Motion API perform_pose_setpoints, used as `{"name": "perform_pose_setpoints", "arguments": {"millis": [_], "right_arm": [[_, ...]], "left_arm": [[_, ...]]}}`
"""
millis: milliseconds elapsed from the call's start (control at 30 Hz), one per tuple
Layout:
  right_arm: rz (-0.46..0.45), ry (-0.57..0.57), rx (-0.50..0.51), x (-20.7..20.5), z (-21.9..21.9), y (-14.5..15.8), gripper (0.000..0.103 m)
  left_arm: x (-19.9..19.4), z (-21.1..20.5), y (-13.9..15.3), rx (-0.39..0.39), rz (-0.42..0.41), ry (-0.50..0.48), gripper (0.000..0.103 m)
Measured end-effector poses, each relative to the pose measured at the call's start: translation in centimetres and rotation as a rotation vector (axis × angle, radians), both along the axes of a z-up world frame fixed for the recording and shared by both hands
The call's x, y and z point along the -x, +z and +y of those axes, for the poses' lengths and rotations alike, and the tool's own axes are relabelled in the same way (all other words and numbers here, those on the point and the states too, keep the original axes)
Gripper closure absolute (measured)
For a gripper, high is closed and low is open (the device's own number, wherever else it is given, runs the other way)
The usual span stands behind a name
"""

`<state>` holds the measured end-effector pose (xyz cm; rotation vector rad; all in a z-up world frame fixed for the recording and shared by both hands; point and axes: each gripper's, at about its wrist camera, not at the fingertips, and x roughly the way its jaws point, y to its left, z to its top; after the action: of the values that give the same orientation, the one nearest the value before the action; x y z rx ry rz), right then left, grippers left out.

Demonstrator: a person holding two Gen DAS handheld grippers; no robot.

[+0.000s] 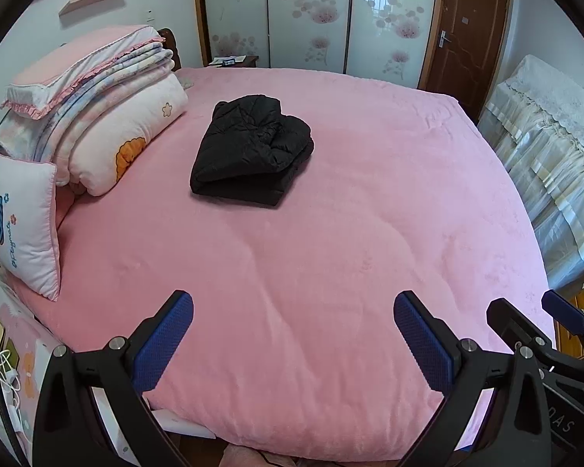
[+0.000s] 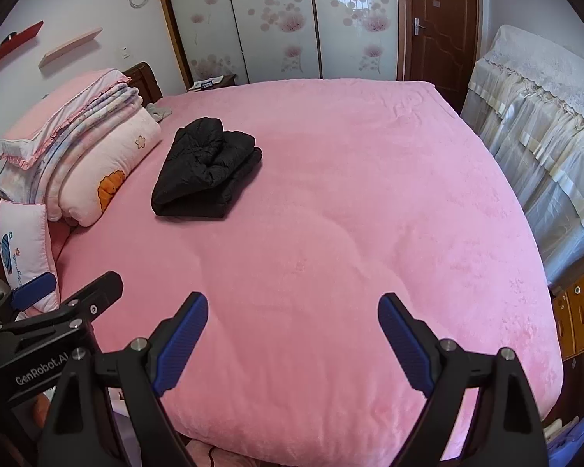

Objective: Fold large clothes

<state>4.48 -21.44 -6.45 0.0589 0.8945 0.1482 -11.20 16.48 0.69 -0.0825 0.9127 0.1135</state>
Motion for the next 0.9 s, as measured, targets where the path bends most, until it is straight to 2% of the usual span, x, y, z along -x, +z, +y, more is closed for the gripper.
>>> {"name": "perform_pose_setpoints", "arguments": {"millis": [900], "right_arm": [[-0.014, -0.007, 0.024, 0.3, -1.4, 0.8, 0.013]], "left_arm": [[0.5, -0.7, -0.2, 0.01, 0.014, -0.001, 0.001]]}}
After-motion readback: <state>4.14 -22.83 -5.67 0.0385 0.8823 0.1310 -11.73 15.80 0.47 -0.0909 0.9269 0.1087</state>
